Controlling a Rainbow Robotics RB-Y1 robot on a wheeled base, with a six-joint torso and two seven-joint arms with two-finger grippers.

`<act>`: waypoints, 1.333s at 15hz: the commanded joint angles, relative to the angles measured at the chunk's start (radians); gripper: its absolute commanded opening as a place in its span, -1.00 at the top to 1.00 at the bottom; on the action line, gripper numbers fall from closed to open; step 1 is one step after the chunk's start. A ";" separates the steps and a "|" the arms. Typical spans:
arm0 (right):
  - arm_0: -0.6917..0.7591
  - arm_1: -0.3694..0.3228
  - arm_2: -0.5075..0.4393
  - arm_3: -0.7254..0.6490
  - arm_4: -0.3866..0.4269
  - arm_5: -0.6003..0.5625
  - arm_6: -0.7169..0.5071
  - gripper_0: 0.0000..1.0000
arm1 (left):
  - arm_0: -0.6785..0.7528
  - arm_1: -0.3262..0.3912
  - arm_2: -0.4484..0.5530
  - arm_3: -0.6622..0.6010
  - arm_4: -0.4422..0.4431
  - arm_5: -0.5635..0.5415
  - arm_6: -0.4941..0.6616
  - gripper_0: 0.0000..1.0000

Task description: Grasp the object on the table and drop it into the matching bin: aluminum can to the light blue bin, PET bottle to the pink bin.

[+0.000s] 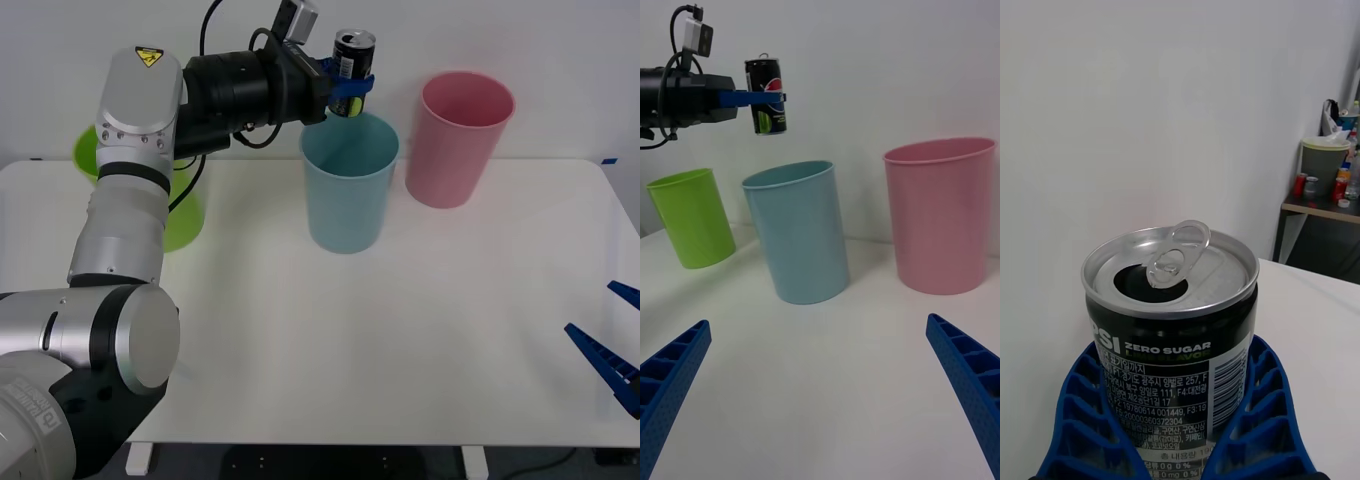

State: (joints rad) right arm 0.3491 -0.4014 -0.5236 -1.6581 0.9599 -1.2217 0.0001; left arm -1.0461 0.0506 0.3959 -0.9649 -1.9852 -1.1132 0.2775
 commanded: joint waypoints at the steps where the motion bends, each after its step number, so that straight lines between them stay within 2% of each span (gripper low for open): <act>1: 0.000 0.000 0.000 0.000 0.000 0.000 0.000 -1.00 | 0.000 -0.003 -0.009 0.000 0.000 0.004 0.002 0.98; 4: 0.000 0.000 0.000 0.000 0.000 0.000 0.000 -1.00 | 0.000 -0.003 -0.012 0.000 0.000 0.010 0.002 0.93; 5: 0.000 0.000 0.000 0.000 0.000 0.000 0.000 -1.00 | 0.000 -0.003 -0.016 0.000 0.000 0.010 -0.003 0.82; 6: 0.000 0.000 0.000 0.000 0.000 0.000 0.000 -1.00 | 0.000 -0.002 -0.014 0.000 0.003 0.010 -0.003 0.55; 7: 0.000 0.000 0.000 0.000 0.000 0.000 0.000 -1.00 | 0.000 -0.002 -0.016 0.000 0.009 0.010 -0.004 -0.30; 8: 0.000 0.000 0.000 0.000 0.000 0.000 0.000 -1.00 | 0.000 -0.003 -0.016 0.000 0.012 0.010 -0.008 -0.89; 9: 0.000 0.000 0.000 0.000 0.000 0.000 0.000 -1.00 | 0.000 -0.002 -0.017 0.000 0.014 0.010 -0.008 -1.00; 20: 0.000 0.000 0.000 0.000 0.000 0.000 0.000 -1.00 | 0.003 -0.002 -0.016 0.000 0.034 0.010 0.000 -1.00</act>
State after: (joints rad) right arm 0.3491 -0.4014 -0.5236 -1.6581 0.9599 -1.2217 -0.0001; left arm -1.0435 0.0490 0.3803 -0.9648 -1.9528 -1.1028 0.2766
